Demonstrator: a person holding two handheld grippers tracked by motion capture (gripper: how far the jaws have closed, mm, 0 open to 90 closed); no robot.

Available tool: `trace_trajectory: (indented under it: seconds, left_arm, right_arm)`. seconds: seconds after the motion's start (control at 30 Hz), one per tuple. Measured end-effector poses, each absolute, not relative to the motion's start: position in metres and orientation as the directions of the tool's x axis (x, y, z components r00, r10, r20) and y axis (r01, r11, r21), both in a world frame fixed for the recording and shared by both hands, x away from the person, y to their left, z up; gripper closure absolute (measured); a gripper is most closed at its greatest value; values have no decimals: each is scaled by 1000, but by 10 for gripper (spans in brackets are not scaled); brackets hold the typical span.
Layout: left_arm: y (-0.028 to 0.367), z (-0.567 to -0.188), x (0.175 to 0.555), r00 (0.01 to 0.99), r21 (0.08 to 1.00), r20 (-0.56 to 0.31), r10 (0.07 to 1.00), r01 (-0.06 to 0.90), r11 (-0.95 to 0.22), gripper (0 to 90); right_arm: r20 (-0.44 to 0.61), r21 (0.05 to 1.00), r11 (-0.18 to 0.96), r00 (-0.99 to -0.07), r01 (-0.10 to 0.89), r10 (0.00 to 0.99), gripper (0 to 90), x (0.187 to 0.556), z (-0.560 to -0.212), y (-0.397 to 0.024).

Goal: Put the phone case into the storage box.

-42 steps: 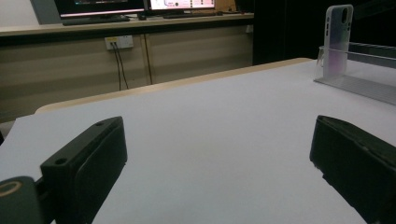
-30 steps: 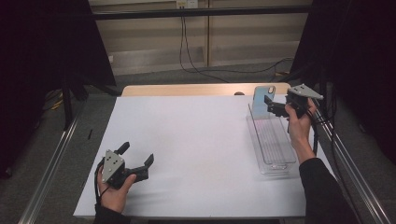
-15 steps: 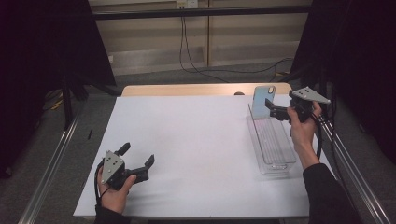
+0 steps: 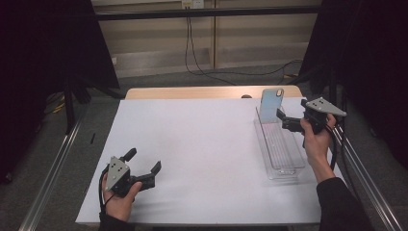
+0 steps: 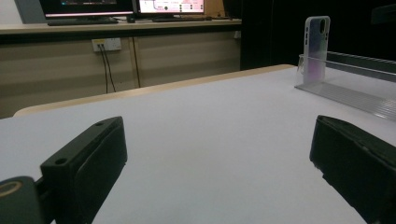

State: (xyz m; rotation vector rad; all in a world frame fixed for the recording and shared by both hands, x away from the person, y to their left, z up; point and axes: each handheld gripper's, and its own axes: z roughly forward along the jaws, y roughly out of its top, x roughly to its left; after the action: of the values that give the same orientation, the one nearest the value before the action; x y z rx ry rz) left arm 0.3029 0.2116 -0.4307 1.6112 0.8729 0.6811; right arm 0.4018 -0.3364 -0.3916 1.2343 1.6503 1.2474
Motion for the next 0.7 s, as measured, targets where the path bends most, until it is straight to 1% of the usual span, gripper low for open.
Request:
trace_trajectory:
  seconds: [0.27,0.5,0.7]
  left_arm:
    - [213,-430,302,557,979,-25,830,183,-93,40]
    - [211,-429,299,564,979,-27,825,180,-91,40]
    - [211,-429,299,565,980,-26,825,179,-92,40]
  right_arm:
    - [7,962,75,-298,264,955,1,390,-391,-340]
    - [22,962,57,-281,269,960,3,379,-394,-347]
    - [14,961,65,-281,270,960,3,369,-396,-351]
